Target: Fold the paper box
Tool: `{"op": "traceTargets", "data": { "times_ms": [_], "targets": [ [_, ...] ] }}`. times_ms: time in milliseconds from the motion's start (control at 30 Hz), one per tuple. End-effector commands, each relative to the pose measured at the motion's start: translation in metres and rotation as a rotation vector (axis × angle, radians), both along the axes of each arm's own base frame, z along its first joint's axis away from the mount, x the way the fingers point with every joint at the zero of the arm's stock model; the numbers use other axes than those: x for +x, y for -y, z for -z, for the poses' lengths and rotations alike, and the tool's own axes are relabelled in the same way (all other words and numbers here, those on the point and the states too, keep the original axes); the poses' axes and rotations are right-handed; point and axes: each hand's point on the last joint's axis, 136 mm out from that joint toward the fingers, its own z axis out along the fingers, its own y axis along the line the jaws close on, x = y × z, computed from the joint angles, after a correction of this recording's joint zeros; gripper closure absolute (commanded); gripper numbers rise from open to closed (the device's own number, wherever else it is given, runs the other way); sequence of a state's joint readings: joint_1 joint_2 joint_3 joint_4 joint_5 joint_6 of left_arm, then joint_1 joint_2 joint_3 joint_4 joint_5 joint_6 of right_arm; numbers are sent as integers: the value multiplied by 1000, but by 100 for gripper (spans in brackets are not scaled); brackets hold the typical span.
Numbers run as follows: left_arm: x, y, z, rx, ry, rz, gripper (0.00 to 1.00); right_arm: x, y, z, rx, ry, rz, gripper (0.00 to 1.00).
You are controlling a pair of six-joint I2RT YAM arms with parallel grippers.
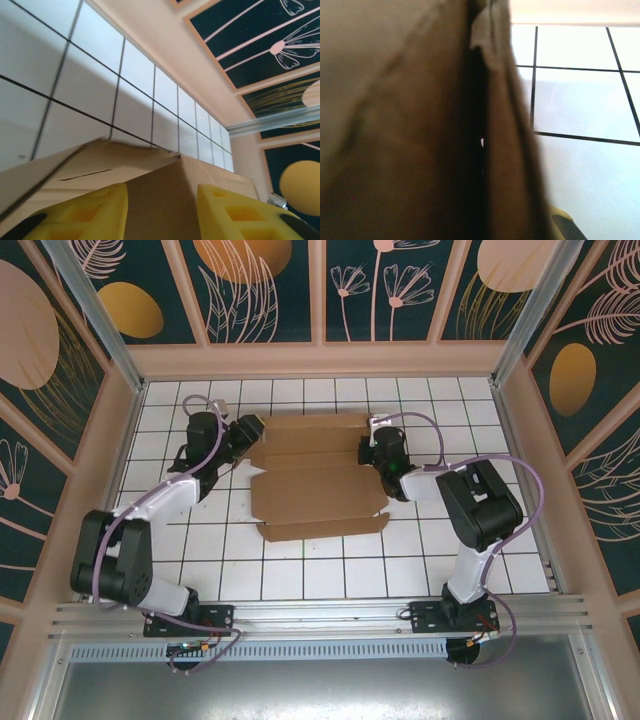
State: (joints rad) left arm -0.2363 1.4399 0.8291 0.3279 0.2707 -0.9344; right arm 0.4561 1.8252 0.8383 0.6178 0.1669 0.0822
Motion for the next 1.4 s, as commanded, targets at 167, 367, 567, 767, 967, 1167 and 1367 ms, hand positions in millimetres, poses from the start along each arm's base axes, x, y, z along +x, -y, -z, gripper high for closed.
{"op": "traceTargets", "data": {
  "times_ms": [167, 367, 567, 767, 967, 1167, 1367],
  "targets": [
    [-26, -9, 27, 194, -100, 28, 91, -1, 23, 14, -25, -82, 71, 100],
    [-39, 24, 48, 264, -137, 103, 99, -1, 18, 17, -16, -96, 54, 100],
    [-17, 22, 81, 324, -211, 72, 100, 0, 18, 15, -25, -93, 44, 100],
    [8, -1, 96, 358, -236, 6, 97, -2, 14, 19, -20, -109, 21, 100],
    [29, -8, 102, 403, -262, -18, 91, -3, 14, 21, -26, -112, 19, 100],
    [27, -22, 121, 450, -335, -38, 81, -2, 13, 21, -28, -113, 9, 100],
    [21, -32, 134, 503, -384, -46, 71, -2, 13, 23, -32, -112, 10, 100]
  ]
}}
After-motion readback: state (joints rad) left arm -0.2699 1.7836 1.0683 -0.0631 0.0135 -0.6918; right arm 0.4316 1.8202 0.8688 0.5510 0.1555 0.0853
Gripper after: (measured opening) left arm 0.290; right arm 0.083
